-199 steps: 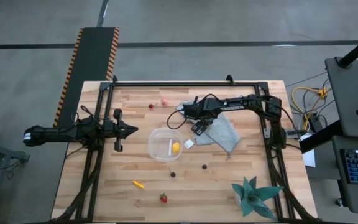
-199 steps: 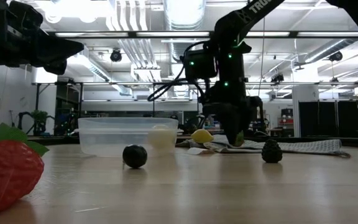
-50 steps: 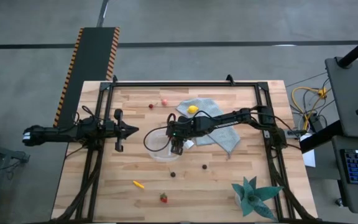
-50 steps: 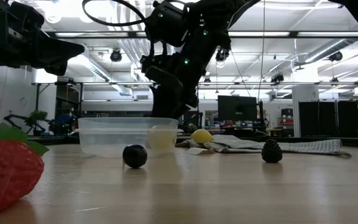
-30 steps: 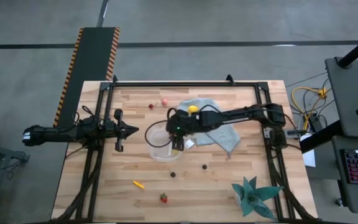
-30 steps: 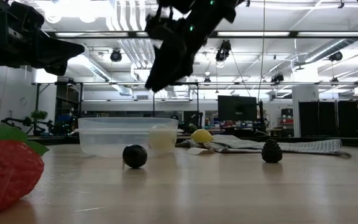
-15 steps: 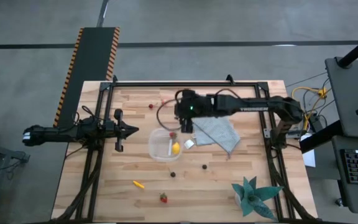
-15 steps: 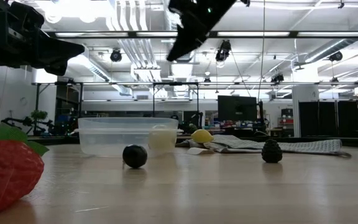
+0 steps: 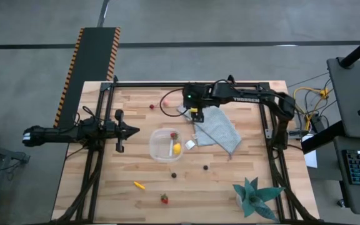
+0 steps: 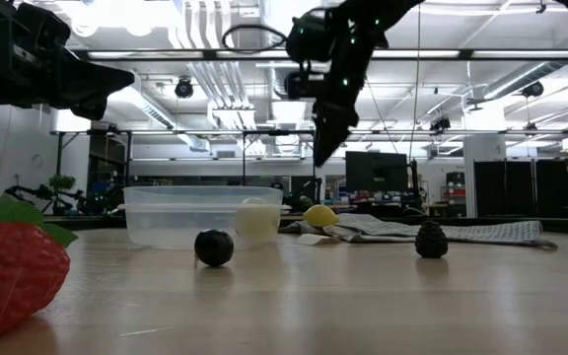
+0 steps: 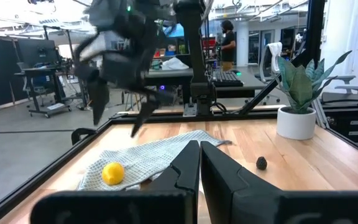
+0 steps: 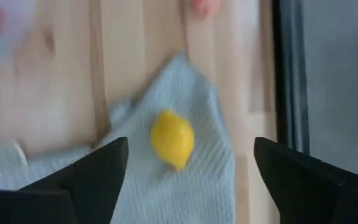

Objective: Pick and placing Produce into tupperware
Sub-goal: Put the yellow lemon into the transparent bin

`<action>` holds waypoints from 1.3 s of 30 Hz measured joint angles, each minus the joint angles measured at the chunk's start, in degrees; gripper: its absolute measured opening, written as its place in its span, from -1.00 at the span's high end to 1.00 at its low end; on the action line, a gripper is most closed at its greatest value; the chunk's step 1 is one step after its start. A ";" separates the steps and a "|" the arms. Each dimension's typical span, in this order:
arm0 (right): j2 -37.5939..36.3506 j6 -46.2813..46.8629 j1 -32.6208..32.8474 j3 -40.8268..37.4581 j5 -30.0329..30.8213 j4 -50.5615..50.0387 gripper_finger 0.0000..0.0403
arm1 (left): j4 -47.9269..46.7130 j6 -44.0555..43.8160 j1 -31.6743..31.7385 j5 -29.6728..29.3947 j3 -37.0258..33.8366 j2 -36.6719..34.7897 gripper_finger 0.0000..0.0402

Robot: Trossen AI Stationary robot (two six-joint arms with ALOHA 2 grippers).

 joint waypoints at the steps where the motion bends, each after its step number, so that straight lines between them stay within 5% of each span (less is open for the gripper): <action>1: 0.75 -0.99 -0.28 0.01 -0.31 0.08 -0.70 | -0.09 -0.01 0.00 0.01 0.00 0.11 1.00; 11: 5.04 -9.85 -2.58 0.05 -1.98 -0.18 -0.68 | -0.01 -0.03 0.00 0.01 0.00 1.95 1.00; 20: 7.65 -9.56 -3.89 0.08 -7.52 1.50 -0.66 | 0.06 -0.03 0.00 -0.16 0.00 2.99 1.00; 39: 12.36 -8.90 -5.37 0.08 -8.03 2.79 -0.63 | 0.02 -0.08 0.00 -0.19 0.00 3.04 1.00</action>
